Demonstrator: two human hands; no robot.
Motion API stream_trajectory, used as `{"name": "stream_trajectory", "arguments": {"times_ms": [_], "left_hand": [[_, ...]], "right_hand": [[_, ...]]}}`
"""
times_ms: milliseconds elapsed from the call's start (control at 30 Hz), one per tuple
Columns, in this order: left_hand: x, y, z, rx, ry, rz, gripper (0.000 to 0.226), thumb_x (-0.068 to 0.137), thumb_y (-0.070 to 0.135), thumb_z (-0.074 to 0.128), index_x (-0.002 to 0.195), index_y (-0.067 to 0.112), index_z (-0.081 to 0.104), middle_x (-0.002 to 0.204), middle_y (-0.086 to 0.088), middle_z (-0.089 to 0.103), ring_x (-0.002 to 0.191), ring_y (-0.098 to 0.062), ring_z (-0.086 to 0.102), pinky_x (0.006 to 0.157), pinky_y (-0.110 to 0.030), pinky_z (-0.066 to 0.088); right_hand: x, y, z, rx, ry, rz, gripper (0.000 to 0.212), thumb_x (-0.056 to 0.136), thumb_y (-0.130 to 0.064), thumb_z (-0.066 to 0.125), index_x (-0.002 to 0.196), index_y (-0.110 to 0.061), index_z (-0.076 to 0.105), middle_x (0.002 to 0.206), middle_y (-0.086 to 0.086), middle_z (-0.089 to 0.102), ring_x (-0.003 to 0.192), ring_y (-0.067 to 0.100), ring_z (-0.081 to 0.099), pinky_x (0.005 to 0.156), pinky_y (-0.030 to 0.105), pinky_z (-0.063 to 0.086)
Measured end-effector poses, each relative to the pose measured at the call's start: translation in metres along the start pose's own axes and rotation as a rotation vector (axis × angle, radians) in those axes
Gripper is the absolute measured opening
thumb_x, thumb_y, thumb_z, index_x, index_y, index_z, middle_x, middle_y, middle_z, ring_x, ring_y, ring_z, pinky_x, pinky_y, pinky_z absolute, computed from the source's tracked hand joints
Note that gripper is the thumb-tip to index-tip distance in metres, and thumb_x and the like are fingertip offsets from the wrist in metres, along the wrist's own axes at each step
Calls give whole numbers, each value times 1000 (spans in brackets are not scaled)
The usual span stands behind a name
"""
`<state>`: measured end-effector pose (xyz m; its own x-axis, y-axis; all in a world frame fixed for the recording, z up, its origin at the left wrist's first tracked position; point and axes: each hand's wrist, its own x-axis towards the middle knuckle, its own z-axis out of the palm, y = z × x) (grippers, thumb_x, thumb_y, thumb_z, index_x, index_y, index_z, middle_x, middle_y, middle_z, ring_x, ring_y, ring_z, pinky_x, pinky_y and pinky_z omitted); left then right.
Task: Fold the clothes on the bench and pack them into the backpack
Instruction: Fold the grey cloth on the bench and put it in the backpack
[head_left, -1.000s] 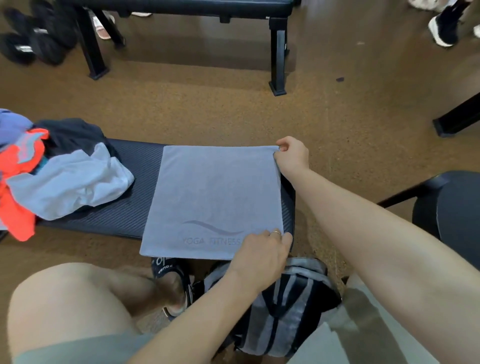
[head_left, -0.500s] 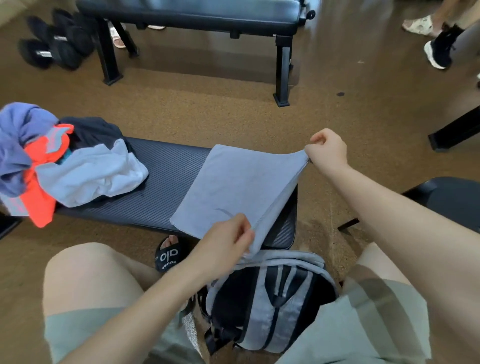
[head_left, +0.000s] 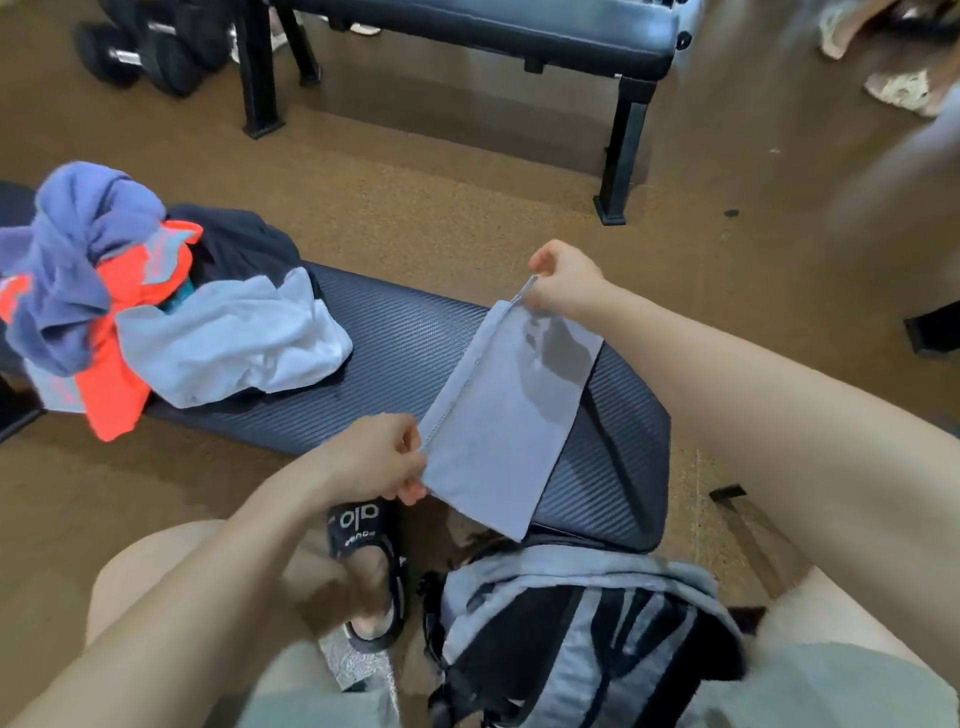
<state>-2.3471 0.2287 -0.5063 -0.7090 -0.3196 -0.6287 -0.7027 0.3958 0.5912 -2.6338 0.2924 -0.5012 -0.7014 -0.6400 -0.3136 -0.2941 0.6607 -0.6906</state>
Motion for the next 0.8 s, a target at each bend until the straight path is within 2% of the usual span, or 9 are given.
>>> {"name": "stream_trajectory", "arguments": {"times_ms": [67,167,300,400,467,600,667,800], "left_hand": [[7,-4,-2,16,-41,-18,4,94,9,50,93,6,53,75,-3,77,72,-16,75,70,-33,60],[17,-5,-5,55,-87,-32,13,94,6,46,95,-1,57,75,-4,77,69,-16,75,65,-28,59],[27,-9,-8,108,-132,-45,8,94,5,41,93,4,50,70,-2,76,68,-19,75,67,-33,60],[29,-10,-9,130,-154,-35,6,94,6,41,93,7,47,70,-1,76,70,-21,75,66,-34,58],[27,-10,-11,125,-171,-16,5,94,5,42,92,8,46,71,-2,76,71,-21,75,68,-36,59],[22,-8,-19,33,-216,27,7,95,7,44,90,11,42,76,-6,77,75,-22,75,76,-42,59],[20,-7,-22,-18,-232,26,8,95,7,45,91,12,41,79,-8,77,77,-24,75,78,-44,58],[23,-13,-22,27,-198,-11,6,95,6,44,90,10,42,72,-4,76,72,-22,75,77,-45,59]], "right_hand": [[15,-1,13,-172,-26,-27,35,82,-3,66,114,-14,58,114,8,60,92,25,62,72,40,58],[29,-1,25,-277,-1,-72,22,85,-4,62,105,-14,63,110,6,61,98,25,57,71,31,45],[34,-1,35,-282,18,-89,23,84,-5,50,99,-11,66,102,5,66,94,24,60,74,34,51],[38,2,36,-324,-8,-121,20,83,-7,52,98,-12,65,100,5,67,93,25,62,79,39,55],[39,4,34,-363,-31,-158,19,83,-5,53,98,-11,64,99,5,66,91,26,60,76,38,53],[40,6,26,-343,21,-193,6,82,-16,59,85,-20,62,83,-4,64,81,21,61,66,33,48],[42,7,23,-301,64,-208,4,81,-21,62,85,-21,63,84,-3,65,80,19,61,68,34,50],[50,9,29,-222,32,-183,8,87,-18,61,95,-19,64,92,0,67,86,21,62,72,34,51]]}}
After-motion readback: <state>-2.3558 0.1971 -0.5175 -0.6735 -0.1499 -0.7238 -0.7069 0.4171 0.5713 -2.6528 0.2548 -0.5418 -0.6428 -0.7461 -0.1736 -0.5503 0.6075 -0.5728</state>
